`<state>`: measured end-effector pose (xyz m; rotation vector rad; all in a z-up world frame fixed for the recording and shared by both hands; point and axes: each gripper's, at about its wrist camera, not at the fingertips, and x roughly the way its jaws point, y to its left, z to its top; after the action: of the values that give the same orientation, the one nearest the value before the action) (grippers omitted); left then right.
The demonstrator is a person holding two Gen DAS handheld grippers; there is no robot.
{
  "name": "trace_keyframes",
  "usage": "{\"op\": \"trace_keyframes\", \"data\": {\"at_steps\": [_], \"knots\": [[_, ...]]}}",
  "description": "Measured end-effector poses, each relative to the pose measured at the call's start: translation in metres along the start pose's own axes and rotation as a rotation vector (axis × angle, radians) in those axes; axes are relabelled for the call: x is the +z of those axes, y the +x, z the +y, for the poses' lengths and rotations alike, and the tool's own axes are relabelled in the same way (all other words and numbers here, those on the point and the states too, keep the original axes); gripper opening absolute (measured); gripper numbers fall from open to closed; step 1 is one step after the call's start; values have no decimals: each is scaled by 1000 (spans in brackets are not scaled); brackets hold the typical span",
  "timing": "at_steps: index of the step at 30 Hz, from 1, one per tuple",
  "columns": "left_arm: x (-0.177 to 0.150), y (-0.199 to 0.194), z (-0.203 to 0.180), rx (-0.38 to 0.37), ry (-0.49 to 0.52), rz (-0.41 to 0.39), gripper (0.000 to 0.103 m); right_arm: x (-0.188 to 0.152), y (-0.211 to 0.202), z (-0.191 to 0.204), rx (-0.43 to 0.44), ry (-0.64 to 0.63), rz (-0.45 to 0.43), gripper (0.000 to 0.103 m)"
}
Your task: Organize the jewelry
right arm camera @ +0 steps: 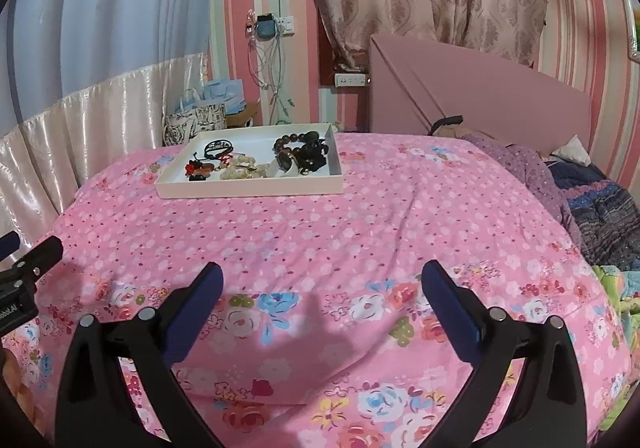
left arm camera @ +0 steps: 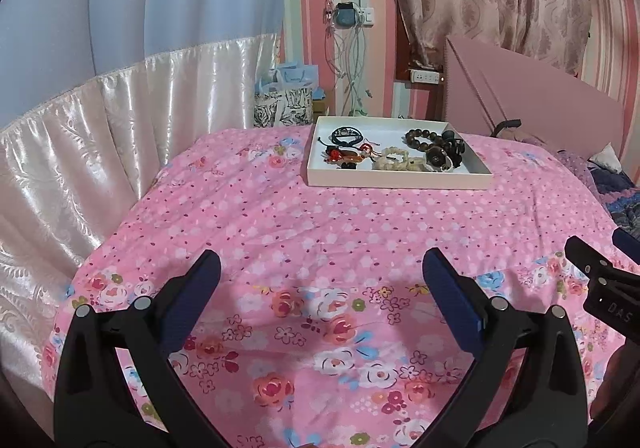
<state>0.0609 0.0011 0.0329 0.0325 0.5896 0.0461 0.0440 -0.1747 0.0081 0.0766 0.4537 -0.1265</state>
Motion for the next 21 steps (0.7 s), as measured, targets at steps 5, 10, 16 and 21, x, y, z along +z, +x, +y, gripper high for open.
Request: {"op": "trace_keyframes", "data": {"at_steps": [5, 10, 16, 21], "knots": [[0, -3, 2, 0, -12, 0, 100, 0, -2, 0, -4, -4, -3, 99], [0, -2, 4, -2, -19, 6, 100, 2, -5, 0, -12, -8, -11, 99], [0, -2, 5, -4, -25, 10, 100, 2, -5, 1, -10, -12, -10, 99], [0, -1, 7, 6, -28, 10, 100, 2, -5, 0, -11, -9, -9, 99]]}}
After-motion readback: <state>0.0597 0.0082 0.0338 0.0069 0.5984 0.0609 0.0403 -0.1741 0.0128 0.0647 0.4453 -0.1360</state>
